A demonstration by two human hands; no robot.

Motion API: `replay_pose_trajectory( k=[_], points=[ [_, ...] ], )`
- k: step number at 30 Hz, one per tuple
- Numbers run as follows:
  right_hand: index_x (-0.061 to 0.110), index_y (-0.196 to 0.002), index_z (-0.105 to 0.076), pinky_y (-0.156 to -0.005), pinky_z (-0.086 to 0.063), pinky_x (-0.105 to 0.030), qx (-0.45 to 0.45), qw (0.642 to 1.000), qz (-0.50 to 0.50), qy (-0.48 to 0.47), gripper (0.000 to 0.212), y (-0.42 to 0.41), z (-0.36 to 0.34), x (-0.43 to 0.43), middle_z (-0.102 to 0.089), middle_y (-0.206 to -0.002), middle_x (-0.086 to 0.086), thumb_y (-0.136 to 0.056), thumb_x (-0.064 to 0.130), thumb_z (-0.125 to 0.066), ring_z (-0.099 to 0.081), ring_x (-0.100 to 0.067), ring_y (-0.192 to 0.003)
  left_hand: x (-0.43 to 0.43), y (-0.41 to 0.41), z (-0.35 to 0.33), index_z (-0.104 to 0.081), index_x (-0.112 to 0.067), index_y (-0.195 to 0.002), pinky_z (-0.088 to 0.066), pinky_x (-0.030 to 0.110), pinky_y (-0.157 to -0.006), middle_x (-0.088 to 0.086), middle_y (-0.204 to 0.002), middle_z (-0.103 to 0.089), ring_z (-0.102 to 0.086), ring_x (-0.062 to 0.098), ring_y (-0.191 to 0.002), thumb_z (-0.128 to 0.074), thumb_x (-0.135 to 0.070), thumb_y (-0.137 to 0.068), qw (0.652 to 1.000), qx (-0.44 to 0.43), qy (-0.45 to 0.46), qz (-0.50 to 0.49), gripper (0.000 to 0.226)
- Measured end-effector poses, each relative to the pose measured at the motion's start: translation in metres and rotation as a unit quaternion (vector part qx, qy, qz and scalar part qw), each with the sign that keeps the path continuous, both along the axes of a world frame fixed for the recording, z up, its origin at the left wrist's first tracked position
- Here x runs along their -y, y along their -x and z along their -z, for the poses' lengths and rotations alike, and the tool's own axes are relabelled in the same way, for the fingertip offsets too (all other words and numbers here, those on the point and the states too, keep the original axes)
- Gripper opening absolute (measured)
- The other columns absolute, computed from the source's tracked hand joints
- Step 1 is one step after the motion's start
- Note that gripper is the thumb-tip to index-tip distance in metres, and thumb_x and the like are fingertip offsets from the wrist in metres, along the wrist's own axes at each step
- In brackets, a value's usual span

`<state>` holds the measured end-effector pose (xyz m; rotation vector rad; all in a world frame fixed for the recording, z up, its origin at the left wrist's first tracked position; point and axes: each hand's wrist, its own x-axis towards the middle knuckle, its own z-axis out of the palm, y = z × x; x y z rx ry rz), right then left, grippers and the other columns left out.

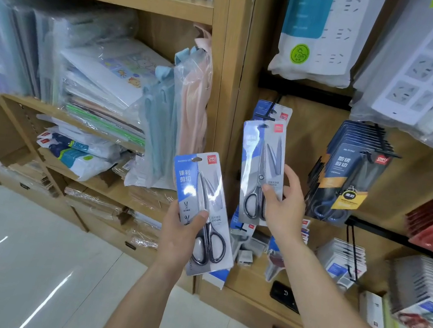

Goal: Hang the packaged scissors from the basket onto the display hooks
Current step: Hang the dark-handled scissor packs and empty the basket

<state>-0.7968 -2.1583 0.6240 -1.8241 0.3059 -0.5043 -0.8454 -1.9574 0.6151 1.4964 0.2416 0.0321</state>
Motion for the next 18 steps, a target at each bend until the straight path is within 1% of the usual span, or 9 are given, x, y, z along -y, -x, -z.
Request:
replay_pose_trajectory(
  k=[3, 5, 6, 8, 9, 10, 14, 16, 18],
  points=[
    [0.027, -0.147, -0.049, -0.063, -0.048, -0.004, -0.002, 1.0, 0.016, -0.001, 0.053, -0.001, 0.004, 0.0, -0.069, -0.096, 0.012, -0.099, 0.016, -0.067, -0.064, 0.012, -0.08, -0.001, 0.0, 0.001, -0.06, -0.021, -0.115, -0.06, 0.026, -0.065, 0.0, -0.101, -0.077, -0.077, 0.012, -0.084, -0.071, -0.015, -0.097, 1.0, -0.005, -0.003, -0.002, 0.021],
    [0.026, -0.149, -0.049, -0.065, -0.05, -0.007, -0.006, 1.0, 0.023, -0.002, 0.053, -0.009, -0.001, 0.0, -0.07, -0.097, 0.011, -0.099, 0.018, -0.067, -0.066, 0.007, -0.08, 0.0, 0.001, 0.0, -0.061, -0.021, -0.114, -0.059, 0.023, -0.063, -0.001, -0.101, -0.077, -0.077, 0.011, -0.083, -0.071, -0.015, -0.097, 1.0, -0.004, -0.005, -0.001, 0.021],
    [0.026, -0.149, -0.049, -0.07, -0.052, -0.009, -0.006, 1.0, 0.024, -0.001, 0.053, -0.015, -0.004, 0.001, -0.071, -0.101, 0.008, -0.099, 0.019, -0.066, -0.067, 0.003, -0.083, 0.001, 0.001, 0.0, -0.06, -0.022, -0.114, -0.059, 0.022, -0.062, -0.001, -0.101, -0.077, -0.077, 0.01, -0.082, -0.071, -0.015, -0.097, 1.0, -0.004, -0.005, 0.001, 0.021],
    [0.027, -0.148, -0.052, -0.088, -0.058, -0.027, -0.002, 1.0, 0.019, 0.007, 0.05, -0.031, -0.01, 0.003, -0.073, -0.114, 0.003, -0.1, 0.018, -0.064, -0.069, -0.008, -0.097, 0.002, 0.001, -0.002, -0.059, -0.023, -0.114, -0.058, 0.019, -0.06, -0.003, -0.101, -0.077, -0.076, 0.008, -0.082, -0.07, -0.016, -0.098, 1.0, -0.008, -0.008, 0.007, 0.021],
    [0.028, -0.146, -0.054, -0.096, -0.058, -0.035, -0.001, 1.0, 0.016, 0.014, 0.048, -0.039, -0.011, 0.005, -0.073, -0.12, 0.004, -0.1, 0.018, -0.063, -0.069, -0.013, -0.104, 0.003, 0.001, -0.003, -0.059, -0.023, -0.114, -0.057, 0.019, -0.06, -0.003, -0.101, -0.076, -0.076, 0.006, -0.082, -0.07, -0.017, -0.098, 1.0, -0.01, -0.011, 0.009, 0.02],
    [0.028, -0.146, -0.054, -0.101, -0.055, -0.038, -0.006, 1.0, 0.013, 0.02, 0.047, -0.045, -0.015, 0.007, -0.071, -0.124, 0.005, -0.101, 0.018, -0.062, -0.068, -0.015, -0.11, 0.003, 0.0, -0.004, -0.058, -0.024, -0.114, -0.057, 0.018, -0.059, -0.005, -0.101, -0.076, -0.076, 0.005, -0.082, -0.07, -0.017, -0.098, 1.0, -0.011, -0.016, 0.012, 0.021],
    [0.025, -0.158, -0.035, -0.107, -0.048, -0.045, -0.097, 0.992, 0.039, 0.068, 0.062, -0.042, -0.018, 0.007, -0.057, -0.139, -0.004, -0.102, 0.034, -0.059, -0.057, -0.025, -0.124, 0.005, -0.001, -0.006, -0.057, -0.024, -0.117, -0.057, 0.017, -0.058, -0.007, -0.103, -0.075, -0.075, 0.001, -0.082, -0.069, -0.019, -0.099, 0.999, -0.004, -0.023, 0.029, 0.022],
    [0.022, -0.155, -0.04, -0.103, -0.049, -0.043, -0.112, 0.991, 0.027, 0.068, 0.059, -0.017, -0.017, 0.0, -0.058, -0.131, 0.0, -0.102, 0.038, -0.06, -0.059, -0.022, -0.119, 0.005, -0.003, -0.007, -0.058, -0.023, -0.118, -0.057, 0.018, -0.061, -0.005, -0.105, -0.075, -0.075, 0.003, -0.085, -0.069, -0.018, -0.099, 0.999, -0.002, -0.022, 0.038, 0.023],
    [0.024, -0.143, -0.052, -0.1, -0.051, -0.04, -0.117, 0.99, -0.078, -0.003, 0.047, 0.016, -0.015, -0.014, -0.067, -0.116, 0.006, -0.1, 0.039, -0.062, -0.065, -0.016, -0.108, 0.007, -0.007, -0.006, -0.06, -0.022, -0.118, -0.059, 0.022, -0.067, -0.001, -0.108, -0.076, -0.076, 0.009, -0.089, -0.068, -0.014, -0.099, 0.999, 0.011, -0.019, 0.049, 0.021]
  ],
)
